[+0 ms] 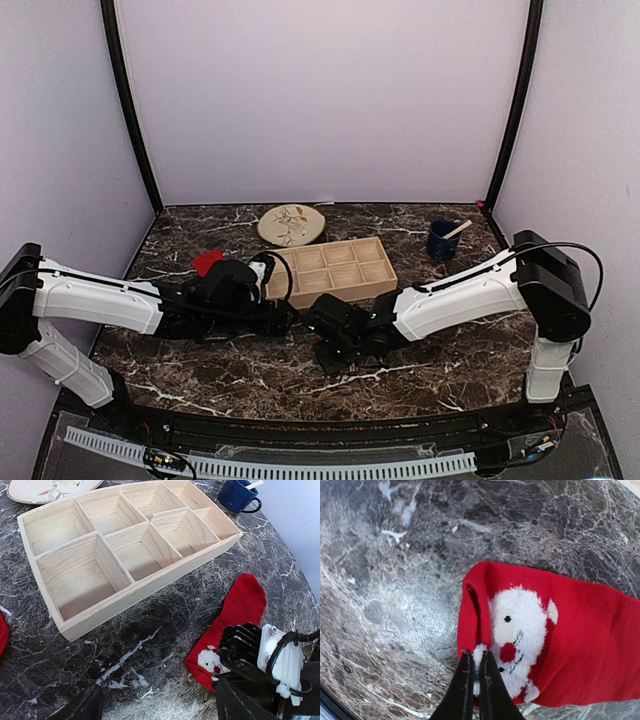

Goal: Roll the socks
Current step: Pick up the sock from the center of the board.

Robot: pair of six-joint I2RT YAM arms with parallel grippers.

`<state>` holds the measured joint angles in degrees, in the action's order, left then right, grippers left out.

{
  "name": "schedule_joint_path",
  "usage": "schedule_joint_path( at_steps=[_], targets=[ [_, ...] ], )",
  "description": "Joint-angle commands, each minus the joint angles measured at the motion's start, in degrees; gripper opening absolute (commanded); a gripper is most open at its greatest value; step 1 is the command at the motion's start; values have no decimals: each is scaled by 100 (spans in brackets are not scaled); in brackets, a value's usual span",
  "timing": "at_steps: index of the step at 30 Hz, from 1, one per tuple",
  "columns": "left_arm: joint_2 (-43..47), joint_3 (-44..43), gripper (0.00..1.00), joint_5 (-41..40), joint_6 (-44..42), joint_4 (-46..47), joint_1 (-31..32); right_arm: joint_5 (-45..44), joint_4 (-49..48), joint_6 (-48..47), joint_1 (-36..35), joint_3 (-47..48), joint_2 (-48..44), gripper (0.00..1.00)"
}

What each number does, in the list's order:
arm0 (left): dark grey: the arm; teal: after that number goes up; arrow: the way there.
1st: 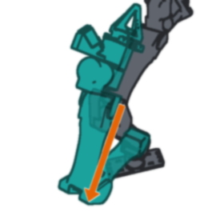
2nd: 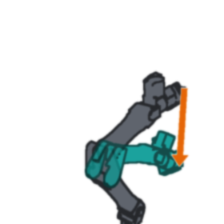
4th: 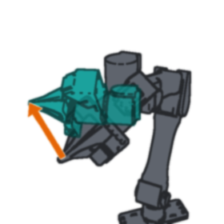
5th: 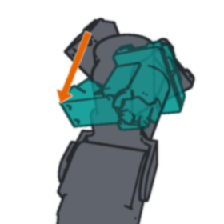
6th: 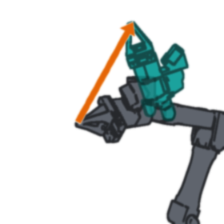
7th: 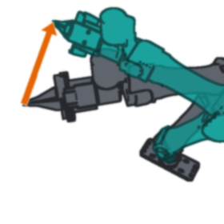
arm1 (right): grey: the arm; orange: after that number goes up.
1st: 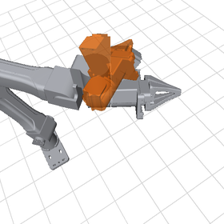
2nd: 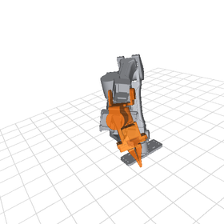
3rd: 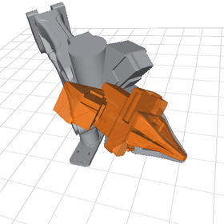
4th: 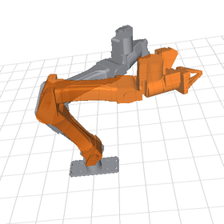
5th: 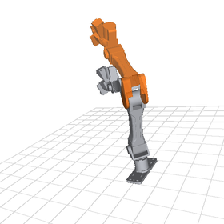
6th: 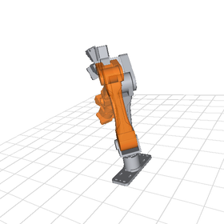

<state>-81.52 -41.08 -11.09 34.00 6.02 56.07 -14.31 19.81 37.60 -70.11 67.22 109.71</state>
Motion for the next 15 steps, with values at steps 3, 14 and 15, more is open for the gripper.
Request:
schedule_joint_path(
  at_steps=[3,14,15],
  targets=[
    [-67,80,80,329,-267,297,-42,778,-913,416,290,-839,-388,0],
    [-485,-41,72,1790,-990,899,-36,2380,-2983,1577,900,-2386,-1232,0],
    [-535,-67,71,1934,-1069,927,-35,2470,-3071,1647,935,-2450,-1266,0]
  ],
)
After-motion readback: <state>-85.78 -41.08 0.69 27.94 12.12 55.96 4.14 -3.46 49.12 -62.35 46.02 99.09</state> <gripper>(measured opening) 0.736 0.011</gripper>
